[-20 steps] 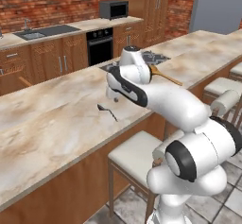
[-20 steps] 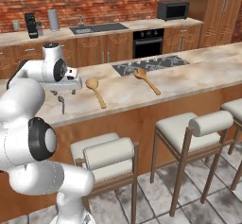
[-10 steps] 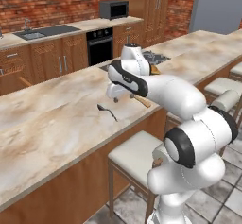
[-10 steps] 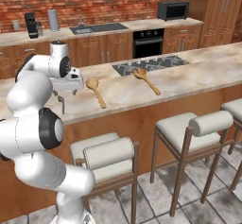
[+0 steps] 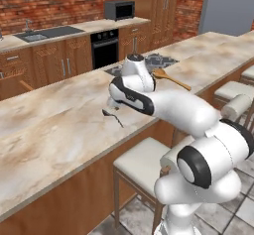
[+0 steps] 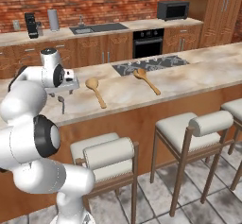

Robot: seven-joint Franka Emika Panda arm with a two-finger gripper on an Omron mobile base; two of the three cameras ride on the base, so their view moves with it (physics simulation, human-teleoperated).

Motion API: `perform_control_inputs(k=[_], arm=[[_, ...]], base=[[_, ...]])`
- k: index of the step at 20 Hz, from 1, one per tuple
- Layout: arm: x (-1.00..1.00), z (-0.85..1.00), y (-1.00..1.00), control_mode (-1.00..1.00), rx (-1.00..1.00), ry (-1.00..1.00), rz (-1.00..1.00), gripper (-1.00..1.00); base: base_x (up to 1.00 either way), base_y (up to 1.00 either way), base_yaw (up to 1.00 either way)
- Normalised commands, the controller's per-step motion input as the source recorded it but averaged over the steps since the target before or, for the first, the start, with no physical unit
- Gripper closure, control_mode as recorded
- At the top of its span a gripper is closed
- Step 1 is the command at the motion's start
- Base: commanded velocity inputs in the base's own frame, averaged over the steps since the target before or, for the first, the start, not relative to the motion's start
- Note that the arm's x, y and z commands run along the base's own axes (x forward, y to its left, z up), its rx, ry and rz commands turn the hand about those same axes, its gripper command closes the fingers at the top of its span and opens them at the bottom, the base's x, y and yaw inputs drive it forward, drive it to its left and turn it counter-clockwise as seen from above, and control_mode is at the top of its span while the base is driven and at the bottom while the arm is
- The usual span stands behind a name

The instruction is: Pick up the metallic utensils from the counter and place them in the open drawer. Make sure not to pick up any wooden utensils.

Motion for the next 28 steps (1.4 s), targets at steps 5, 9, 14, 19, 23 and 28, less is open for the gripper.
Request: perform_control_inputs(k=[5,9,14,19,23,28], arm=[[0.01,-0.18,0.13,-1.00,0.00,-0.17,0.00,-1.00],[0.02,-0.02,0.00,-1.00,0.01,0.02,0.00,-1.00],[0.03,-0.18,0.00,-1.00,0.00,0.16,0.00,-1.00],[0.02,-0.21,0.01,-1.00,0.00,0.17,0.01,-1.00],[0.03,-0.03,0.06,-1.00,0.00,0.07,0.02,-1.00],[0.05,-0.12,0.09,-1.00,0.00,0.00,0.00,-1.00]], base=[[0.00,0.00,0.00],[0.00,0.00,0.00],[0.00,0.00,0.00],[0.00,0.00,0.00],[0.00,0.00,0.00],[0.00,0.00,0.00]])
